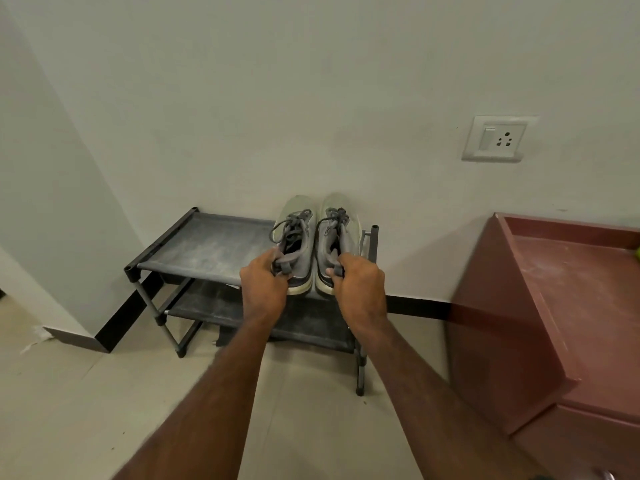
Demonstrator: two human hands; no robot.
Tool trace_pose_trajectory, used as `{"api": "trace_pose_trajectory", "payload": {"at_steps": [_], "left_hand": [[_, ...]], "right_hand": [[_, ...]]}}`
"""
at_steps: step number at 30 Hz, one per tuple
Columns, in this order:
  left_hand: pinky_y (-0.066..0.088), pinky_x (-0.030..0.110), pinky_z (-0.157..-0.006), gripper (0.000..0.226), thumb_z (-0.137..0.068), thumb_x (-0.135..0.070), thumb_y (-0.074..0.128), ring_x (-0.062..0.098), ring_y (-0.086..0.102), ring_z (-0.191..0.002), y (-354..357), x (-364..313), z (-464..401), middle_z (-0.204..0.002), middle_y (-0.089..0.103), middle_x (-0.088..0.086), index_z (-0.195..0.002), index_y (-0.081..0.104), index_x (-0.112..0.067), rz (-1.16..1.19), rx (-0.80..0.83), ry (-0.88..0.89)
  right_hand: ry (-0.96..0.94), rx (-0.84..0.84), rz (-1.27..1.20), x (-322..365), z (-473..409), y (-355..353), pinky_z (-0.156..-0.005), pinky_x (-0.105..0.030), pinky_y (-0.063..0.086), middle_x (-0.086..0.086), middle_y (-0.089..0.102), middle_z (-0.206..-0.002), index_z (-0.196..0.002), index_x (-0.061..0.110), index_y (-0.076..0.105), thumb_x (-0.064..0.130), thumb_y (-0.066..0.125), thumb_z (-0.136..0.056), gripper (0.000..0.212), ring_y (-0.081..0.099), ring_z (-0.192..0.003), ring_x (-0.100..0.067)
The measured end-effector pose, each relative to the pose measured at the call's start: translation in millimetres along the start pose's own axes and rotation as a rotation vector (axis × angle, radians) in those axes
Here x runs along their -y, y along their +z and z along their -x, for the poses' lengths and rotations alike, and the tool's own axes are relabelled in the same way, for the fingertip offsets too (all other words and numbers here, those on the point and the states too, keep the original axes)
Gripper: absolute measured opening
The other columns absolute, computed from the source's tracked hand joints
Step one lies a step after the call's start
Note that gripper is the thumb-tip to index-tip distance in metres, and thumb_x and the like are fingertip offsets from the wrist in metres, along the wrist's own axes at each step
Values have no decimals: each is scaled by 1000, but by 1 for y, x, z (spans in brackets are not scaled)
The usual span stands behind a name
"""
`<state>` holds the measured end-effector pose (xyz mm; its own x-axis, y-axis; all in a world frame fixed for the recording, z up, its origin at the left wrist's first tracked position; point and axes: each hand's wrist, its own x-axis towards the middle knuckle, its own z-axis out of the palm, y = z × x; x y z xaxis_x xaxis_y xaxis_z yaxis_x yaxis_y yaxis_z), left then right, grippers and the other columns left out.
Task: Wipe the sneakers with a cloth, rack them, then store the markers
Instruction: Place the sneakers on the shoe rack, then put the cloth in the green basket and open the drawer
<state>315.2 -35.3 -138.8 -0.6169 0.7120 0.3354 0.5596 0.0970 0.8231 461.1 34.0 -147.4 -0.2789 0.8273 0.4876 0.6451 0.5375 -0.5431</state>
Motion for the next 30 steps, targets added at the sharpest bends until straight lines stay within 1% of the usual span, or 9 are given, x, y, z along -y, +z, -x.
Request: {"api": "trace_pose_trajectory", "payload": {"at_steps": [2, 6, 11, 15, 17, 19, 23, 27, 30], "left_hand": [[59, 37, -89, 24, -88, 0, 68, 11, 67, -92, 3, 5, 1, -95, 72, -4, -100, 73, -21, -54, 52, 4], [56, 35, -93, 27, -90, 2, 66, 17, 67, -96, 6, 8, 1, -104, 72, 3, -108, 72, -16, -93, 53, -20], [52, 25, -93, 44, -86, 7, 65, 13, 64, -100, 6, -9, 9, -113, 68, 4, -126, 66, -13, -118, 30, -20], [60, 41, -84, 44, -85, 1, 61, 21, 67, -92, 14, -36, 16, -105, 70, 6, -124, 63, -20, -176, -18, 101], [61, 43, -75, 40, -84, -4, 62, 24, 67, -84, 23, -56, 25, -97, 70, 6, -120, 62, -22, -189, 0, 195], [61, 37, -80, 37, -86, -9, 65, 22, 70, -87, 37, -81, 37, -101, 73, 8, -123, 65, -18, -121, 39, 233], [57, 27, -84, 24, -89, -17, 67, 11, 68, -89, 81, -126, 68, -102, 74, 3, -112, 71, -15, -81, 203, 274], [60, 34, -69, 6, -85, -23, 67, 10, 66, -66, 137, -168, 104, -75, 72, -5, -82, 72, -22, -166, 400, 411], [60, 37, -69, 6, -81, -21, 69, 13, 69, -68, 172, -203, 139, -72, 72, -5, -79, 75, -19, -93, 550, 444]], "right_hand": [[42, 61, 21, -1, 3, 4, -78, -34, 60, -5, 71, -96, -107, 16, 69, 20, 73, -88, 20, 68, -87, -21], [78, 155, -41, 2, 3, 2, -94, -33, 55, -4, 69, -116, -128, 18, 63, 12, 71, -89, 41, 65, -105, -19], [121, 206, -107, -4, 4, -13, -93, -38, 57, -4, 66, -121, -137, 25, 54, 7, 69, -89, 53, 64, -108, -21], [104, 204, -101, -14, 5, -39, -84, -36, 60, -5, 67, -113, -123, 24, 61, 6, 68, -88, 39, 65, -97, -19], [111, 213, -72, -24, 8, -61, -80, -30, 58, -4, 67, -109, -114, 21, 66, 8, 67, -89, 29, 63, -90, -18], [119, 246, -51, -37, 11, -85, -79, -27, 56, -2, 68, -103, -107, 20, 68, 12, 68, -89, 19, 62, -85, -15], [124, 316, 55, -79, 29, -141, -81, -37, 60, 0, 71, -100, -99, 22, 71, 15, 70, -85, 16, 67, -88, -18], [225, 309, 103, -139, 59, -230, -71, -19, 51, 6, 71, -90, -91, 19, 74, 14, 71, -82, 11, 64, -79, -10], [352, 191, 142, -188, 92, -299, -68, -23, 47, 2, 71, -82, -85, 17, 74, 13, 71, -77, 9, 64, -76, -14]]}}
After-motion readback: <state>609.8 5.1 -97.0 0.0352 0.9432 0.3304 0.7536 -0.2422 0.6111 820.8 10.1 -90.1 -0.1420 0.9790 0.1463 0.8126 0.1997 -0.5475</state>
